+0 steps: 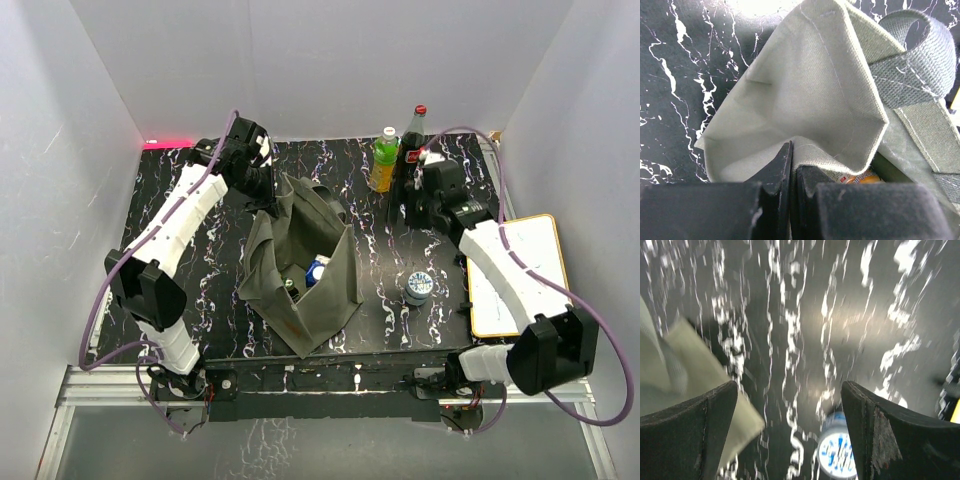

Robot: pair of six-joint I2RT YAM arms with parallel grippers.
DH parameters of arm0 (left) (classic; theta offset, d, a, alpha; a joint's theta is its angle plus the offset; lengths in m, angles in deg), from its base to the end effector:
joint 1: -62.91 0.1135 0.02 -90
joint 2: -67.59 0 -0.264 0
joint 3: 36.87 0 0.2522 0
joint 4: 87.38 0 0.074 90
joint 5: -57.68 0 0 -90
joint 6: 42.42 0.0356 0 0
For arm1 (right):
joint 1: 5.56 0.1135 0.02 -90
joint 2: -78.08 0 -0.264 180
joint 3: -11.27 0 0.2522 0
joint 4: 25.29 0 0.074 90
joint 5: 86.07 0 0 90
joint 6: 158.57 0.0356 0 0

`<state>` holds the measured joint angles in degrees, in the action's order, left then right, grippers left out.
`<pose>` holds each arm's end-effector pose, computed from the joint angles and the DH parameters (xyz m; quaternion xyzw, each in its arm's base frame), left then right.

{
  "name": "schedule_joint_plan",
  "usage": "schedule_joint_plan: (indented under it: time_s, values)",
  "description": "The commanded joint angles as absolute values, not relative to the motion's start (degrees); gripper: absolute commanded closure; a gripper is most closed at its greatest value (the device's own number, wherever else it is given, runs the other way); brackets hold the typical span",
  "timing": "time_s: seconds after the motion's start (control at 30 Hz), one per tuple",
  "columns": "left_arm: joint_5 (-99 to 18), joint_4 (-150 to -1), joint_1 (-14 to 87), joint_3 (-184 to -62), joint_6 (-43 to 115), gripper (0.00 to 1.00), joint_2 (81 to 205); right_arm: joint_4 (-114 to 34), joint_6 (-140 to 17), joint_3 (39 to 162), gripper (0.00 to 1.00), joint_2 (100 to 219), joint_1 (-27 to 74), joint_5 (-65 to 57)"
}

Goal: Take the beverage out of the canvas bag

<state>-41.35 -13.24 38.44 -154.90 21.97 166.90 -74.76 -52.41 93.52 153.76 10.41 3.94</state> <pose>0.3286 -0.1557 0.3651 0.0139 0.9520 -0.1935 0.2366 0.2745 0.0786 0.3235 0.0016 0.9167 0.1105 0.3840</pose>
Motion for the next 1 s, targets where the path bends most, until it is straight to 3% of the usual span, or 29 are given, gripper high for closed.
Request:
schedule_joint_plan:
  time_s: [0.0,0.03,0.17,0.43,0.63,0.77,0.97]
  values:
    - [-43.9,-17.9,38.8,-158.3,20.0,1.00,168.6,-82.0,-51.9,90.3,0.12,147.2,10.1,-5.5]
    - [-43.5,-17.6,38.7,-159.0,20.0,1.00,168.8,-83.1,-52.5,91.2,0.12,146.1,10.2,-5.5]
    - [-40.9,-15.0,38.7,-162.4,20.7,0.83,168.7,-87.6,-55.7,100.2,0.12,146.0,10.1,-6.4]
    - [-37.2,-9.6,38.8,-162.5,19.9,0.56,163.6,-89.3,-54.6,122.2,0.12,154.1,13.4,-18.9]
    - [-35.0,-6.6,38.7,-158.7,17.0,0.29,157.1,-87.0,-53.4,130.3,0.15,159.9,23.1,-21.8]
    - [-33.9,-4.8,38.7,-155.6,15.1,0.14,153.3,-88.4,-55.4,131.4,0.19,163.4,32.0,-18.4]
    - [-34.3,-2.4,38.8,-155.1,13.5,0.04,151.8,-89.0,-59.4,125.3,0.25,162.9,43.7,-12.9]
